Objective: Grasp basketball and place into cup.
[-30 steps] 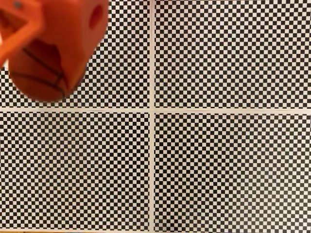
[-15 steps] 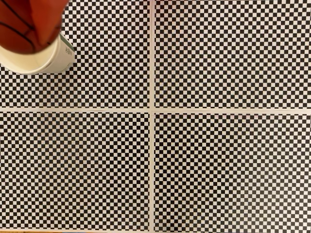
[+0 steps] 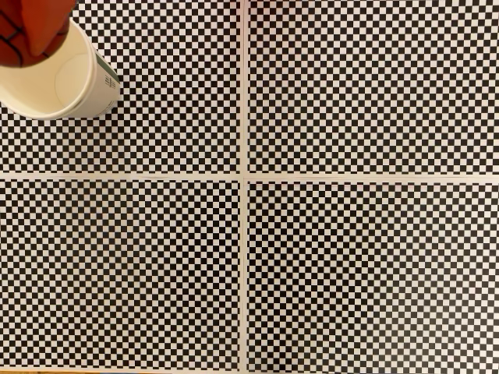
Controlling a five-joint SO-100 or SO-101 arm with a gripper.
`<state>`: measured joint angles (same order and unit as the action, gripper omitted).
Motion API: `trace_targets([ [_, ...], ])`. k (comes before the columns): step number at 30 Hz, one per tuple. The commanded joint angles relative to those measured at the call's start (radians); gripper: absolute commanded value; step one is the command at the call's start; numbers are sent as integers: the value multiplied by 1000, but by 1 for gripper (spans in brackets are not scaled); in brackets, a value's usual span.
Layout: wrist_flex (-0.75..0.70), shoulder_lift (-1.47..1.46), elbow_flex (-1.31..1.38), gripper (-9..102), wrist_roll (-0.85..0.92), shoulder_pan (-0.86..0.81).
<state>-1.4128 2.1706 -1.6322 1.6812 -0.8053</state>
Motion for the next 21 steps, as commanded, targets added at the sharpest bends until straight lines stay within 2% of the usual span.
trace_targets([
  [1, 48, 11, -9, 14, 26, -14],
  [11, 137, -37, -41, 18, 35, -32],
  [21, 161, -44, -69, 18, 34, -26],
])
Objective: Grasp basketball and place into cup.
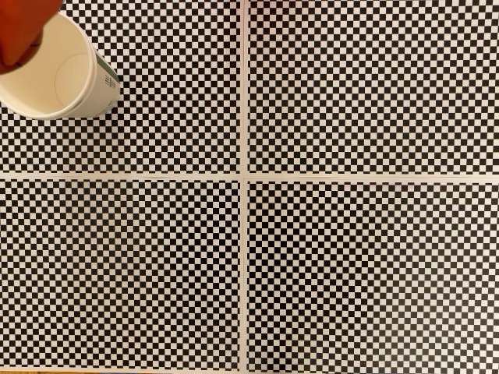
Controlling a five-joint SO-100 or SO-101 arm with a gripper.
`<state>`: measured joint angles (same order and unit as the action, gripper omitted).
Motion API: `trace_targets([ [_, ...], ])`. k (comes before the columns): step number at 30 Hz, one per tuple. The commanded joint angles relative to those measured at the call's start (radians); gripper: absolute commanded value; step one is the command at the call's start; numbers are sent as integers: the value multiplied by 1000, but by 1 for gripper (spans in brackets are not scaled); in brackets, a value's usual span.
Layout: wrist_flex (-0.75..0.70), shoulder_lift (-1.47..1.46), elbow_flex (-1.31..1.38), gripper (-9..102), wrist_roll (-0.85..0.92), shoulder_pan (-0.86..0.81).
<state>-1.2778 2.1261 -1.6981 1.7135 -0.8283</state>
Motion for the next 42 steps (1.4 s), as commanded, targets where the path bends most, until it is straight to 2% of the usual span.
trace_targets([
  [1, 35, -2, -12, 18, 2, -3],
  [32, 242, -11, -229, 19, 34, -6],
  [42, 268, 2, -244, 28, 26, 6],
])
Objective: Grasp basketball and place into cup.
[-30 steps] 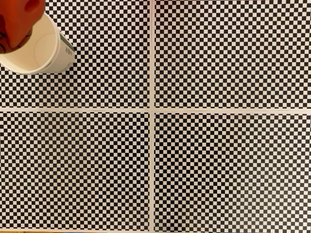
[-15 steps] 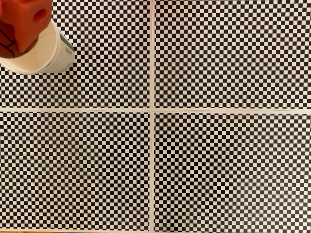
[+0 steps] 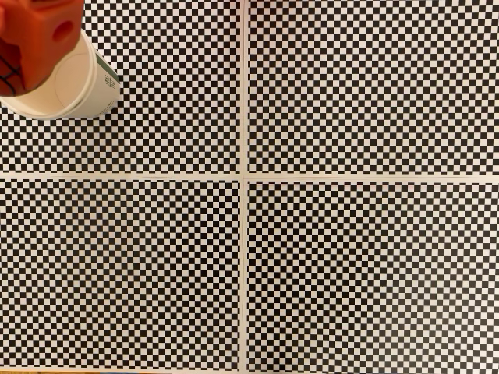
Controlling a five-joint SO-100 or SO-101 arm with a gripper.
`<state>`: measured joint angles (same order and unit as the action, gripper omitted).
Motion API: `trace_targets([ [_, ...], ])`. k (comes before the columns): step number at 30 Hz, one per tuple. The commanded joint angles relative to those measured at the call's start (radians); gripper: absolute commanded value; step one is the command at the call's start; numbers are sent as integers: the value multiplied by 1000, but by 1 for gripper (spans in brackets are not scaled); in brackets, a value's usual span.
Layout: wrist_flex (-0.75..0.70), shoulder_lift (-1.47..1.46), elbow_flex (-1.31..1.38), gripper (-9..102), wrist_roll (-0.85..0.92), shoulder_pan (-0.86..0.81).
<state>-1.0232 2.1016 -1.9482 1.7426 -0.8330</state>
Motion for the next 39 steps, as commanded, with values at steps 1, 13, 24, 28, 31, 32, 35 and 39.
trace_targets([
  [1, 12, 26, 6, 30, -5, 14],
  [13, 14, 29, 0, 36, -6, 25],
  [24, 15, 26, 8, 43, -17, 35],
  [28, 17, 21, 9, 45, -20, 37],
  [31, 17, 28, 8, 43, -18, 38],
  [32, 15, 31, 8, 41, -17, 38],
  [35, 6, 48, 11, 39, -6, 40],
  [39, -31, 109, 11, 36, -6, 80],
])
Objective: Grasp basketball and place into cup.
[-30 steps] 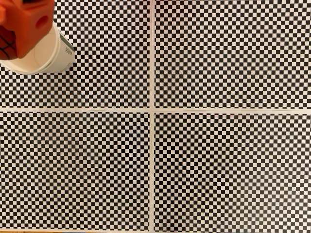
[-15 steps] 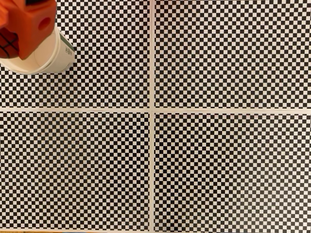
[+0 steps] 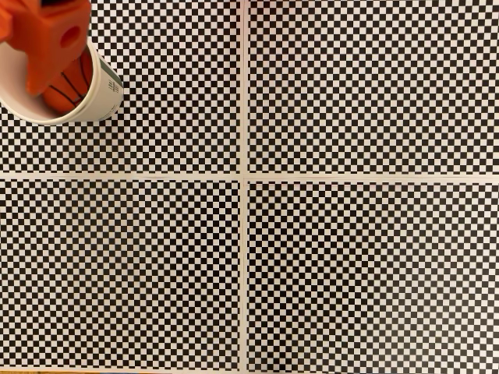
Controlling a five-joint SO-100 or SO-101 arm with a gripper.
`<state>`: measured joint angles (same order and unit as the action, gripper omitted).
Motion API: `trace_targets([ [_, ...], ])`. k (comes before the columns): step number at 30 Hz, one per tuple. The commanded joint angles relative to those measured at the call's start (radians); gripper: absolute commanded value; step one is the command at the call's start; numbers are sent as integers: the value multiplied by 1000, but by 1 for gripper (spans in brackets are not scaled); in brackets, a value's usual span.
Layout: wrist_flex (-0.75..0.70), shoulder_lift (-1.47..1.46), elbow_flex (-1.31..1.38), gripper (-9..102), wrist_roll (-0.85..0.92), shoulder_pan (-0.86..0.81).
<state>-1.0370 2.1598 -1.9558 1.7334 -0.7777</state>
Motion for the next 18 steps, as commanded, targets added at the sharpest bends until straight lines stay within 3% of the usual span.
trace_targets([
  [1, -29, 66, 18, 36, -2, 38],
  [8, -80, 202, 17, 30, -28, 206],
  [14, -61, 230, 61, 43, -106, 446],
  [18, -38, 262, 78, 40, -184, 580],
])
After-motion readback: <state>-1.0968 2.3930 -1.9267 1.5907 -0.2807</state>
